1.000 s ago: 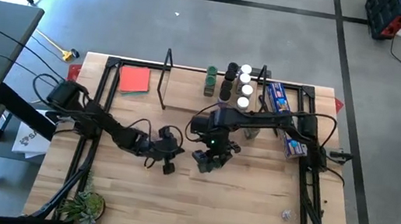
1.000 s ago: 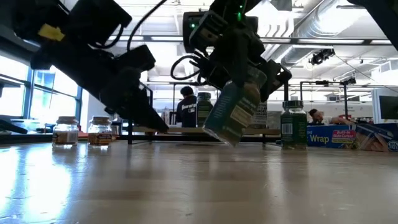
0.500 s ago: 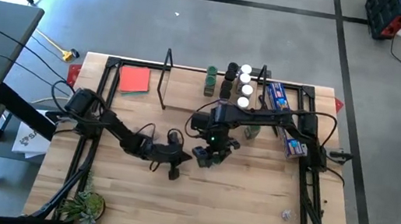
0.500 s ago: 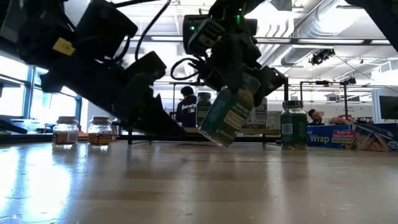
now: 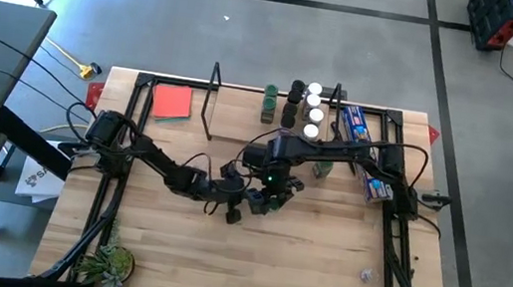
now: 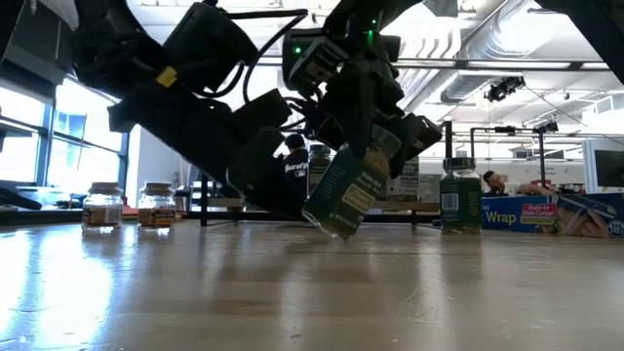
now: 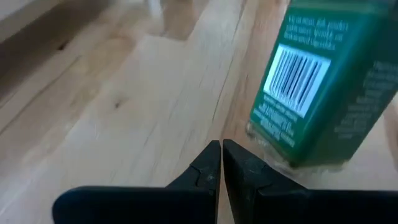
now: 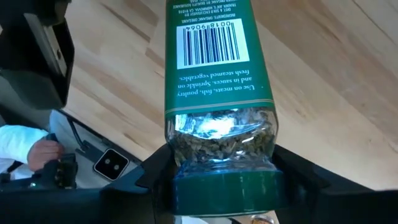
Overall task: Shelf spices
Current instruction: Put the left green seasoning bottle on the shelf aligned with the other green seasoning bottles
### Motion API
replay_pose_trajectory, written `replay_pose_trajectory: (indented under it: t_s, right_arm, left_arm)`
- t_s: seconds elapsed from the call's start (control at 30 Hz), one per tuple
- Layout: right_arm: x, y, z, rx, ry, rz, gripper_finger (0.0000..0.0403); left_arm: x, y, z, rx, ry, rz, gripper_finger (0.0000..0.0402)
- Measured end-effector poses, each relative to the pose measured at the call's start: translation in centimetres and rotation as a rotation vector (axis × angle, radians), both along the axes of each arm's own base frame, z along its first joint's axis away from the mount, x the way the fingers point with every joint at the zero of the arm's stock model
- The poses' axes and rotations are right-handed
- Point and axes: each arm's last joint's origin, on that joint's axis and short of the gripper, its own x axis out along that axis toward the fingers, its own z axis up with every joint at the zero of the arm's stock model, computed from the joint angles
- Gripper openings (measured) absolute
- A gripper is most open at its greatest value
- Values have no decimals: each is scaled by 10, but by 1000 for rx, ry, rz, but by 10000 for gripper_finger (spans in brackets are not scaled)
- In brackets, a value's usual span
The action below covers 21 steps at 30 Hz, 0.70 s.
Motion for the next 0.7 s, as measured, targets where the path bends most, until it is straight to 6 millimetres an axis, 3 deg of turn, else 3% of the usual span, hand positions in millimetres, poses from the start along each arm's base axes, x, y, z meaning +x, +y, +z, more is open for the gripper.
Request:
replay_pose_trajectory:
  t_s: [0.13,0.33,0.7]
  right_arm:
    - [0,0,0,0,-10,10,190]
    - [2,1,-1,-13,-34,31,190]
    - [7,-1,-1,-42,-112,52,191]
  left_arm:
    - [0,0,1,2,-12,16,14]
    - [2,-4,2,-30,-14,-115,14]
    - [-1,-1,-2,-22,28,-41,14]
